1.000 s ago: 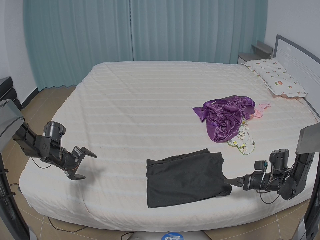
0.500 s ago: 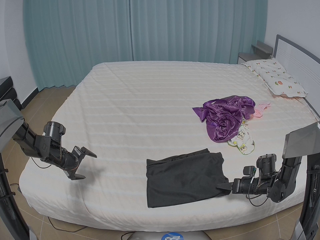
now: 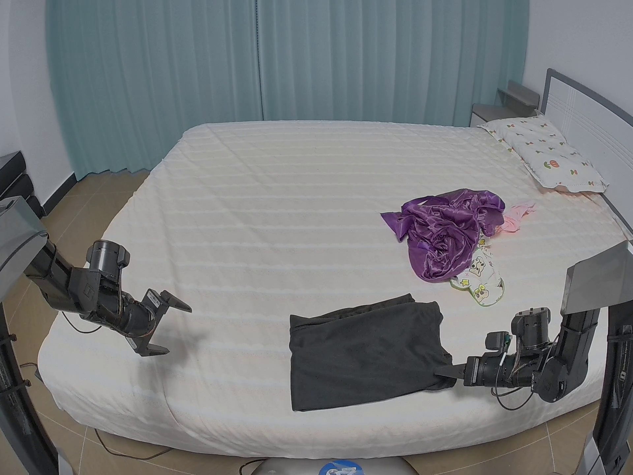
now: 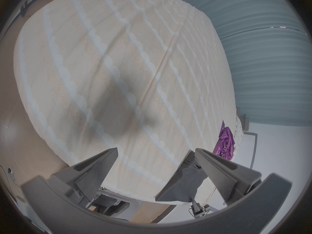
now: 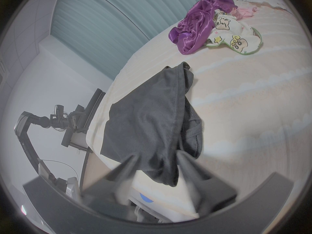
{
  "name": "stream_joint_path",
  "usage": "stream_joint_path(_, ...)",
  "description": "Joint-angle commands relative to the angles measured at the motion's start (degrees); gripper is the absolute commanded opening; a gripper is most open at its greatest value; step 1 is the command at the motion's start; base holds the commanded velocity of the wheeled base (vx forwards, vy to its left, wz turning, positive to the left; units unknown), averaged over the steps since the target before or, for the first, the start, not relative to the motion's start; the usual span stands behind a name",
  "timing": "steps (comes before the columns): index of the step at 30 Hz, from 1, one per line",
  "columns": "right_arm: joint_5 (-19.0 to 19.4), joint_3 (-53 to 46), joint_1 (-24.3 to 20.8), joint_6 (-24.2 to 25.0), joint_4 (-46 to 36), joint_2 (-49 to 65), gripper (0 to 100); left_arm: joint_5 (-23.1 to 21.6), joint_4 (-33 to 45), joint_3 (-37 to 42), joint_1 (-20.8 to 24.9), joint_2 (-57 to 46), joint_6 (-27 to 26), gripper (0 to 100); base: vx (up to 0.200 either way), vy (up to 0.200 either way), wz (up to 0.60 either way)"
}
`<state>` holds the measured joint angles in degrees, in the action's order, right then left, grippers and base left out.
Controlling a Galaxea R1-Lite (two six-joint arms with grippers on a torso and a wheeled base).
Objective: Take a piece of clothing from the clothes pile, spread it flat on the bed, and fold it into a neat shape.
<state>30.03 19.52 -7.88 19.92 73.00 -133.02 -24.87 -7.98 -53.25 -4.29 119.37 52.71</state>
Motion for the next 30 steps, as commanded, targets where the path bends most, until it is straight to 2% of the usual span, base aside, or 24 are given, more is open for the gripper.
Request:
stream_joint_path(1, 0.03, 1.14, 1.02, 0.21, 0.57, 0.84, 100, 0.00, -0.01, -0.01, -0.02, -0.01, 0.02, 100, 0.000, 0.000, 0.00)
stream_joint_path(3, 0.12, 3.42, 1.72, 1.09, 0.57, 1.36, 100, 0.00, -0.01, 0.07, -0.02, -0.01, 0.02, 100, 0.000, 0.000, 0.00)
stream_joint_path(6, -0.49, 9.49, 1.37, 5.13, -0.31, 0.40, 100, 0.00, -0.01, -0.01, -0.02, -0.01, 0.02, 100, 0.000, 0.000, 0.00)
stream_joint_path(9, -5.50, 17.22, -0.74, 10.49, -2.51, -2.59, 100, 0.00, -0.01, -0.01, -0.02, -0.01, 0.11, 100, 0.000, 0.000, 0.00)
stream_joint_path(10, -5.86, 17.66, -0.83, 10.58, -2.77, -2.68, 100, 0.00, -0.01, -0.01, -0.02, -0.01, 0.11, 100, 0.000, 0.000, 0.00)
stream_joint_path(11, -9.11, 22.85, -1.53, 11.02, -6.82, -4.26, 100, 0.00, -0.01, -0.01, -0.02, -0.01, 0.11, 100, 0.000, 0.000, 0.00)
stream_joint_path(13, -10.34, 26.19, -1.70, 11.02, -10.51, -5.14, 100, 0.00, -0.01, -0.01, -0.02, -0.01, 0.02, 100, 0.000, 0.000, 0.00)
stream_joint_path(16, -10.87, 31.20, -2.50, 11.46, -15.17, -6.46, 100, 0.08, -0.01, -0.01, -0.02, -0.01, 0.02, 100, 0.000, 0.000, 0.00)
stream_joint_path(26, -12.10, 40.69, -3.55, 11.46, -20.70, -10.85, 100, 0.08, -0.01, -0.01, -0.02, -0.01, 0.02, 100, 0.000, 0.000, 0.00)
stream_joint_path(27, -12.45, 41.04, -3.55, 11.46, -20.79, -10.94, 0, 0.08, -0.01, -0.01, -0.02, -0.01, 0.02, 100, 0.000, 0.000, 0.00)
stream_joint_path(30, -13.24, 41.22, -3.55, 11.46, -20.88, -10.94, 0, 0.08, -0.01, -0.01, -0.02, -0.01, 0.02, 100, 0.000, 0.000, 0.00)
